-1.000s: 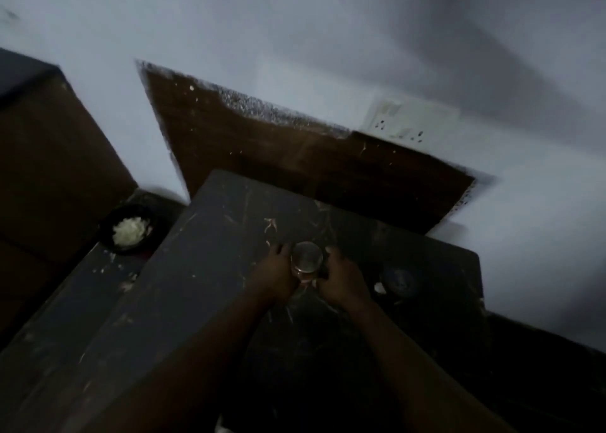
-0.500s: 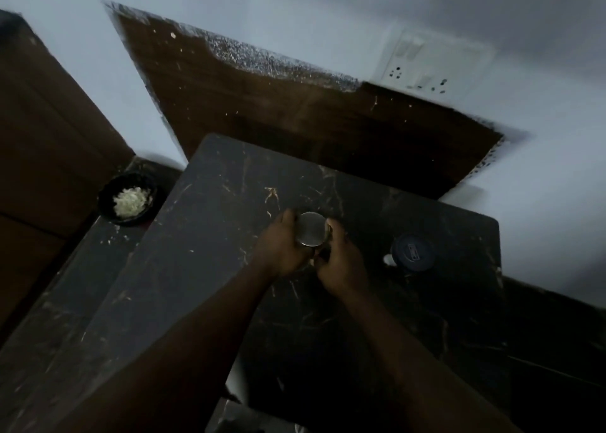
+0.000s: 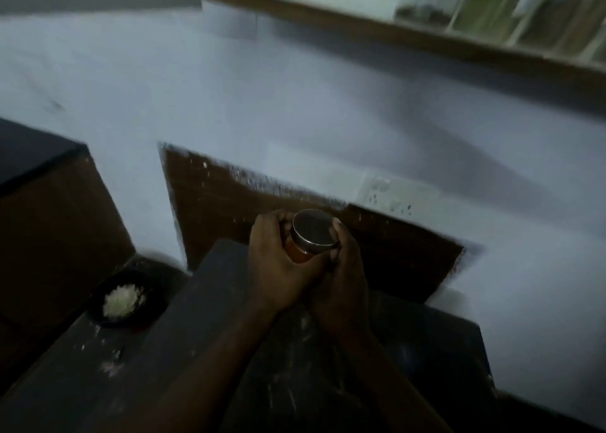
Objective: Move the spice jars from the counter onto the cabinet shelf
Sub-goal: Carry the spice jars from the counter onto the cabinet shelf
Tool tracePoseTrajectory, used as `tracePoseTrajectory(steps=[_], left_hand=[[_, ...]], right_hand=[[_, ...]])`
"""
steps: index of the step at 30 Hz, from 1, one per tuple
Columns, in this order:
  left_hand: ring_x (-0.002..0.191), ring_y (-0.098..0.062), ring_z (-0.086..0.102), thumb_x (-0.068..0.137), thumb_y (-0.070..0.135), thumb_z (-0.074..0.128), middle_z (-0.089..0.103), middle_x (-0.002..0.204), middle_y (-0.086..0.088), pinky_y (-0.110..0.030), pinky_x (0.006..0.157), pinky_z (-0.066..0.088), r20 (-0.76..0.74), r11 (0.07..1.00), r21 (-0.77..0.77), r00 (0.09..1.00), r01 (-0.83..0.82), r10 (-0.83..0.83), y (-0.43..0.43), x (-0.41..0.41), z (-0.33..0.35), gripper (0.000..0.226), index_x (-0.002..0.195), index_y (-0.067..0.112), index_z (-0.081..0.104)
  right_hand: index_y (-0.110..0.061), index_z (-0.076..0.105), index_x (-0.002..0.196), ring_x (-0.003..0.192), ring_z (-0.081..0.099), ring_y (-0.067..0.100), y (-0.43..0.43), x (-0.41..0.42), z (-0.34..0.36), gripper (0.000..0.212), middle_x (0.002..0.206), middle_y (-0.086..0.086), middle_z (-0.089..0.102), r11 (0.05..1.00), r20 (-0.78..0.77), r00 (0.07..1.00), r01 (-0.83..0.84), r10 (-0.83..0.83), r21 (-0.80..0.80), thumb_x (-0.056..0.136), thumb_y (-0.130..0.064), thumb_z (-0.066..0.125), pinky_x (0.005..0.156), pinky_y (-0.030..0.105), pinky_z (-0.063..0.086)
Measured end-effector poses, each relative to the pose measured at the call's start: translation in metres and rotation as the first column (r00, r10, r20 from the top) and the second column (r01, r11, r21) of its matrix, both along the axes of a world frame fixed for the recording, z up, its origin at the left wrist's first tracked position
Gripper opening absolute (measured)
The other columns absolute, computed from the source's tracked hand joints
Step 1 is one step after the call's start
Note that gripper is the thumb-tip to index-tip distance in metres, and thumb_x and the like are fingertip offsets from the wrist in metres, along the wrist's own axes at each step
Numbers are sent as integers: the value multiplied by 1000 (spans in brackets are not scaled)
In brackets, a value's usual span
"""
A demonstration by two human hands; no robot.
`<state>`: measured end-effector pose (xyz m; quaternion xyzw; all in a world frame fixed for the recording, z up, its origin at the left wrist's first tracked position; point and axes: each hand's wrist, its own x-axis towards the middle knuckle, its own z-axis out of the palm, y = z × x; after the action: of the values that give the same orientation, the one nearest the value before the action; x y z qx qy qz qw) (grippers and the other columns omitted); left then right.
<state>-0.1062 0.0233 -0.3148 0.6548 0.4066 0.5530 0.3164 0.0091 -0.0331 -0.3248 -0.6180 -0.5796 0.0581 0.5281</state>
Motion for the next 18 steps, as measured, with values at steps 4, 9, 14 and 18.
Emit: tracePoseTrajectory(steps=[4,9,14,18], left_hand=[[114,-15,60,72,62,82,55,120,8,-27,88,54,89,970,243,996,7,-29,15,-14,88,72,126,27,51],[119,-15,58,82,54,75,55,127,10,-15,87,50,139,897,442,988,-5,-63,37,-28,189,60,130,28,51],[115,-8,60,83,43,74,54,128,14,-25,85,56,157,884,466,979,44,-132,66,-24,264,58,135,28,52],[114,-6,59,82,29,74,53,135,10,-30,87,57,145,941,323,978,97,-151,100,-4,304,66,144,26,51]], right_hand=[[-33,30,158,143,43,8,24,-5,93,86,157,-11,42,980,71,997,-41,28,192,83,-33,73,109,40,48],[-53,2,159,128,52,0,43,-16,200,105,148,-27,41,957,140,988,-105,69,270,77,-56,67,90,14,46],[-48,-3,160,122,58,8,72,-8,275,110,148,-10,52,934,149,986,-124,77,336,77,-53,69,87,23,56],[-39,7,163,117,59,16,115,12,316,99,144,-9,50,954,82,997,-35,11,297,88,-26,70,87,27,56]])
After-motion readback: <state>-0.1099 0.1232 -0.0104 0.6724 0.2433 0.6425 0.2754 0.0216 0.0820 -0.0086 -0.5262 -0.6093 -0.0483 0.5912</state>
